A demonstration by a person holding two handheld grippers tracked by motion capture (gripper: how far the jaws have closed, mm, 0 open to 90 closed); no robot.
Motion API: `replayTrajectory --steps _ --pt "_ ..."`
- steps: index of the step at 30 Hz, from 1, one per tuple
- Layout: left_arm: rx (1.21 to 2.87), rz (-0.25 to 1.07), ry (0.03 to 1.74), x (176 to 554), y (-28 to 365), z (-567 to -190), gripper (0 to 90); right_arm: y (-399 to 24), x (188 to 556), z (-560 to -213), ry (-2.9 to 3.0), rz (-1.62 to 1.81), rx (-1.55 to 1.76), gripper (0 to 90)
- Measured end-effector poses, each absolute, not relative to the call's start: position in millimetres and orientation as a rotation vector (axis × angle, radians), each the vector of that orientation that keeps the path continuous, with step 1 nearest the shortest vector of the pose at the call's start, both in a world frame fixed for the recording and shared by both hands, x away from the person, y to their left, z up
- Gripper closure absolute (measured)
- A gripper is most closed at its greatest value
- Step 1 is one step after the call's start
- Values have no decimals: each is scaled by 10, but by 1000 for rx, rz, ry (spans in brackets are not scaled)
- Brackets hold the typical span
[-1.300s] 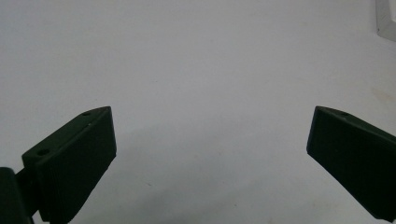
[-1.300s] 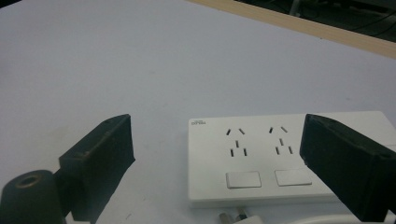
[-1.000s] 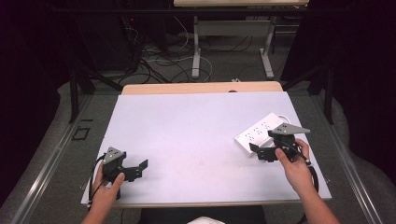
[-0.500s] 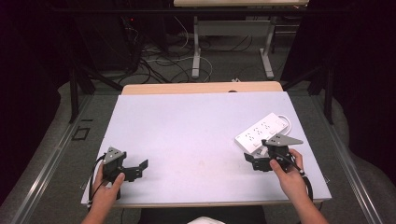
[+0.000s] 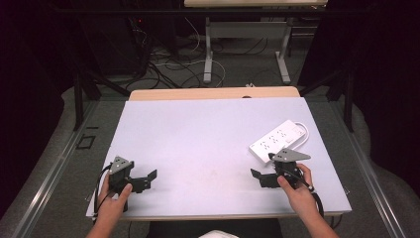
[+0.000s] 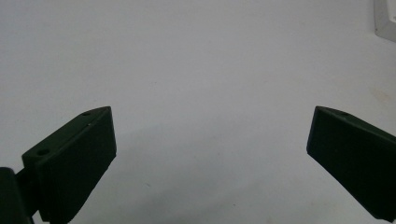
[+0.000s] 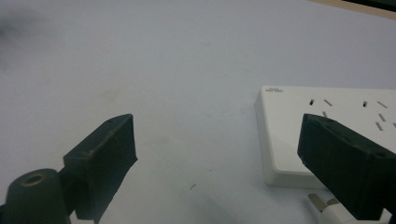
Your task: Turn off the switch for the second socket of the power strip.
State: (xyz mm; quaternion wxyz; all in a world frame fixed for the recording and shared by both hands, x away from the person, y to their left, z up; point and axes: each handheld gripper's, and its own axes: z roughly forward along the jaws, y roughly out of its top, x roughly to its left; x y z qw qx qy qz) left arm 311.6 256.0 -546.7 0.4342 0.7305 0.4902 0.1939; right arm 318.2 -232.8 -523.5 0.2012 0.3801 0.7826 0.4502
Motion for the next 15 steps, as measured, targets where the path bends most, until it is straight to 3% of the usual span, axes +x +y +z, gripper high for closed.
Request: replayTrajectory --steps 15 --pt "1820 480 1219 3117 2561 -5466 15 -2145 3141 -5413 2281 1218 1008 115"
